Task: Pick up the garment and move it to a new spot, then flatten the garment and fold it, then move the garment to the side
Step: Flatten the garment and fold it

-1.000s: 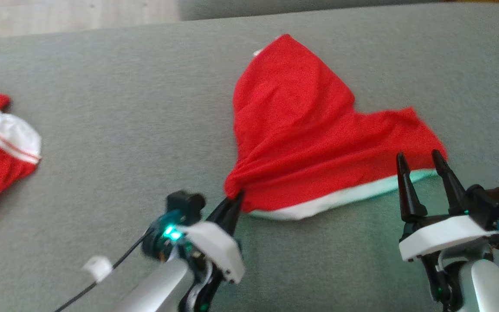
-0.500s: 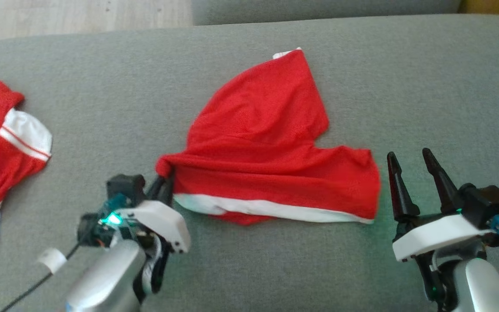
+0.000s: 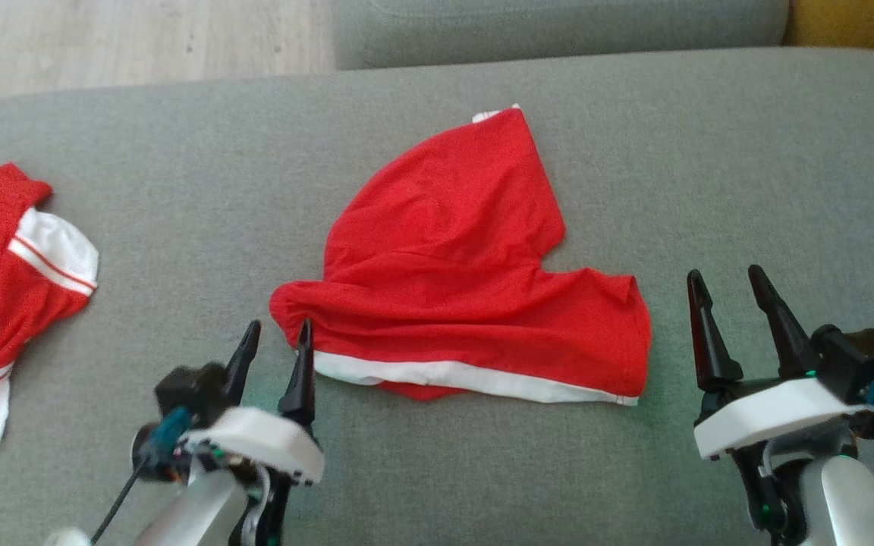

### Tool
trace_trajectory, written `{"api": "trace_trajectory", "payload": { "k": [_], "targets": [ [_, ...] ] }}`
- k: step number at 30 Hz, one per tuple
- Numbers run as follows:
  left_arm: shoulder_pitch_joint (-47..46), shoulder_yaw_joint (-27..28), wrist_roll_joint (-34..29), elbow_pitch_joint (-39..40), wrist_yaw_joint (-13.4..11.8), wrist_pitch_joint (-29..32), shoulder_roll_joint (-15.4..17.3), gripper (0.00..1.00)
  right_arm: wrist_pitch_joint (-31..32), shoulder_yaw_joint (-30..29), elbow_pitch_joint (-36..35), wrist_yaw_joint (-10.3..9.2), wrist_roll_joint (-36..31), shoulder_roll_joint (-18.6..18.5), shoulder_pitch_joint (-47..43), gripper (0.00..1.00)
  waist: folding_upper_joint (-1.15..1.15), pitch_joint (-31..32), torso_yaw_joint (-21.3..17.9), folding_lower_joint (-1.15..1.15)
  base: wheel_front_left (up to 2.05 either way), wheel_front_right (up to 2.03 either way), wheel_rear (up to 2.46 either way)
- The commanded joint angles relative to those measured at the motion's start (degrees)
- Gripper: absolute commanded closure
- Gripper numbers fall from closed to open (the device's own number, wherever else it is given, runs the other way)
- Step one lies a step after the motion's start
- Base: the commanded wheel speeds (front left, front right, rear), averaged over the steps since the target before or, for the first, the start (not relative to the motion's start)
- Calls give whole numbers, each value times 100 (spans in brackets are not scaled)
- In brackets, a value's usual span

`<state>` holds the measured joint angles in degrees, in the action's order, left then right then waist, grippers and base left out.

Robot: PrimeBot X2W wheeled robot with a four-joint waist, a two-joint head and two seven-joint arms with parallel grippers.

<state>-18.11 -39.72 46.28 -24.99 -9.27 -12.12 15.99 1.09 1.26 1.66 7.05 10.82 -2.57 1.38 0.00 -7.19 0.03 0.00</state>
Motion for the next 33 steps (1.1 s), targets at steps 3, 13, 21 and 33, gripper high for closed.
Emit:
{"api": "trace_trajectory", "payload": {
  "k": [3,13,21,33],
  "targets": [
    [29,413,-10,330,96,-207,205,0,12,120,-186,44,55,-31,26,0,0,169,103,0,0,0,0],
    [870,1841,-1058,1351,309,-286,316,0,-32,135,-68,44,28,-31,-205,0,0,571,242,0,0,0,0],
    [1316,2278,-1395,1310,460,-287,337,0,-140,108,41,44,25,-31,-480,0,0,831,209,0,0,0,0],
    [1355,2195,-1350,1126,549,-238,310,0,-114,136,-5,44,115,-31,-570,0,0,830,143,0,0,0,0]
  ]
}}
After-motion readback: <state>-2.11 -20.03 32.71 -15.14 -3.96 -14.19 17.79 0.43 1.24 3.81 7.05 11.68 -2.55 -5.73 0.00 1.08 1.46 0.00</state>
